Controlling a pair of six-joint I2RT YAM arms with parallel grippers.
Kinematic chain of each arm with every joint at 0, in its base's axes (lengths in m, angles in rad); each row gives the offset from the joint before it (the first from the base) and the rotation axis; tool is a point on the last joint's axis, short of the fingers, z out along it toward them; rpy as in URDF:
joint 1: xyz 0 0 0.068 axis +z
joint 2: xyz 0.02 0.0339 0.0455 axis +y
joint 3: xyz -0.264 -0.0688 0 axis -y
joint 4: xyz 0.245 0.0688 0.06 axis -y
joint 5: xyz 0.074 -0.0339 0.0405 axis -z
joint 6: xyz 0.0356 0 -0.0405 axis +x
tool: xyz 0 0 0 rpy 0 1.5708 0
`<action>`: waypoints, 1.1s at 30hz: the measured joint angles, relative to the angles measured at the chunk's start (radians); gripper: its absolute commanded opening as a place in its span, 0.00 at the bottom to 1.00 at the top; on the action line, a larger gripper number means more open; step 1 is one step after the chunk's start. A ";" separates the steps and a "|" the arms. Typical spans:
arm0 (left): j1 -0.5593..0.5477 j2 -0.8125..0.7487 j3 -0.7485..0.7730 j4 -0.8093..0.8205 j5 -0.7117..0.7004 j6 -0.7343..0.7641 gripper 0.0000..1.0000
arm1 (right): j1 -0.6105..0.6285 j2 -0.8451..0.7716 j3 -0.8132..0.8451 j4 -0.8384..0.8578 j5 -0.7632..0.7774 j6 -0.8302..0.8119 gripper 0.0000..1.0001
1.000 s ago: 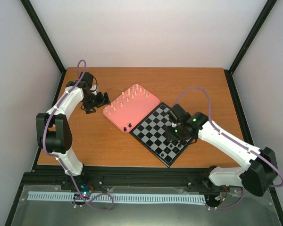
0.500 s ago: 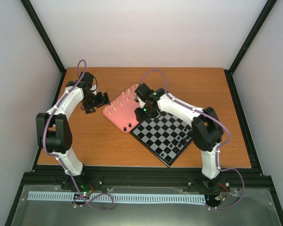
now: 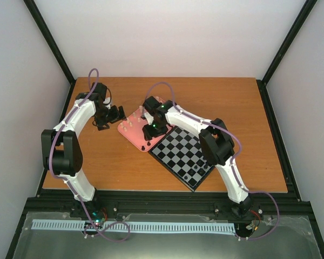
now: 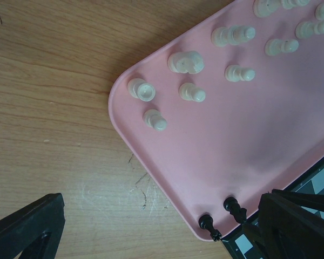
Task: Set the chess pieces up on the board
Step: Pick up the chess piece from the storage box.
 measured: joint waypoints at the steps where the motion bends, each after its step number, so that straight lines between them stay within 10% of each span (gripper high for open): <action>1: 0.000 0.000 0.000 0.000 0.000 0.000 1.00 | 0.001 0.006 0.000 -0.004 -0.003 -0.002 0.49; 33: 0.000 0.000 0.000 0.000 0.000 0.000 1.00 | 0.016 0.077 0.090 -0.070 0.034 -0.023 0.03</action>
